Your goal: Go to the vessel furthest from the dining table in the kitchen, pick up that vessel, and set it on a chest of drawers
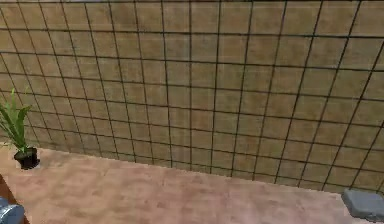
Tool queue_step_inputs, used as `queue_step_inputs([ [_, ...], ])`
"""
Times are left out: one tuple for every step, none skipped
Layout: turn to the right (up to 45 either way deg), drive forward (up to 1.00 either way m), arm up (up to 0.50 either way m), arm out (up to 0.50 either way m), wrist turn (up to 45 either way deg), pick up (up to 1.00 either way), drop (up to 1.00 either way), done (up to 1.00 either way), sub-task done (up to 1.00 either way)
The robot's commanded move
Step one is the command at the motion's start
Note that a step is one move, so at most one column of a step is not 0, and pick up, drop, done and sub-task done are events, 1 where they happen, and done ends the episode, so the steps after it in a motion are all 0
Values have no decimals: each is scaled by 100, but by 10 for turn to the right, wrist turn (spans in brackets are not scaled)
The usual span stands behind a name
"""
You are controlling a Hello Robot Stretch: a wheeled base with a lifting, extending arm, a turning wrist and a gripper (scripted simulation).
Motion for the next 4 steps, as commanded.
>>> queue_step_inputs([
  [0,100,0,0,0,0,0,0,0],
  [-450,0,0,0,0,0,0,0,0],
  [-300,0,0,0,0,0,0,0,0],
  [0,5,0,0,0,0,0,0,0],
])
